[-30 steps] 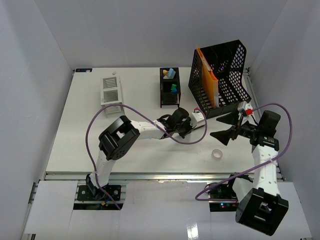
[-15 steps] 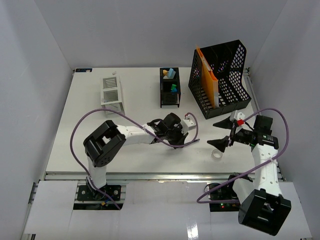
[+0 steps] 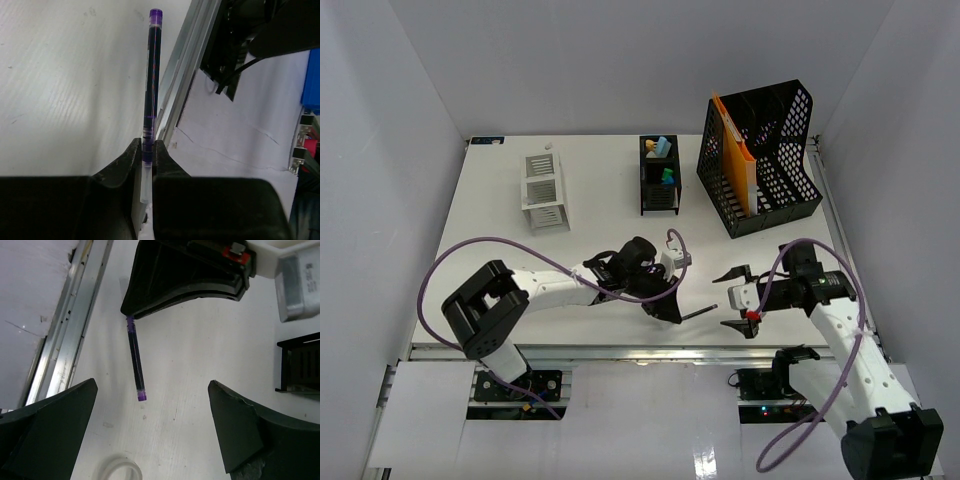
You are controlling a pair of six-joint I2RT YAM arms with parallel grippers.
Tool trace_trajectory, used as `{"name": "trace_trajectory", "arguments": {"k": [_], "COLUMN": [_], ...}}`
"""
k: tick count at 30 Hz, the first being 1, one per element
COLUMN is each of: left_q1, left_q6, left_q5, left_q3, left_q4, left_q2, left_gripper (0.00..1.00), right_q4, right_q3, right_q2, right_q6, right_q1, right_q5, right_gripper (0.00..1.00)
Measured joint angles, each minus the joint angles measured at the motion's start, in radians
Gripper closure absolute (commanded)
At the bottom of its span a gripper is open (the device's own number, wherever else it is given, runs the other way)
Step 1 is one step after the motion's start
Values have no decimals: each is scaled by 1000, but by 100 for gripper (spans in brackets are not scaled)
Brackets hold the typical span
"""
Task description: Organize the desk
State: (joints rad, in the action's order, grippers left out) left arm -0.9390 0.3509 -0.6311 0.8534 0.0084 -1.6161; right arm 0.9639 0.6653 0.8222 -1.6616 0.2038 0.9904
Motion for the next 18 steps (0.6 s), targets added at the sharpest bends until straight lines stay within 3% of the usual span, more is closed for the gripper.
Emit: {"name": "trace_trajectory", "arguments": {"k": [12, 18], "left_q1": [6, 13], "left_q6": [78, 92], "left_q5": [-77, -79], "left_q3": [90, 94], "left_q4": [3, 0], "left_q2": [-47, -47], "left_gripper": [100, 100], "right_q4": [-289, -357], "right_q3": [-84, -90], "right_q2": [47, 69], "right_q6": [251, 330], "right_q1": [301, 375], "right_q5": [-275, -352], "right_gripper": [32, 50]}}
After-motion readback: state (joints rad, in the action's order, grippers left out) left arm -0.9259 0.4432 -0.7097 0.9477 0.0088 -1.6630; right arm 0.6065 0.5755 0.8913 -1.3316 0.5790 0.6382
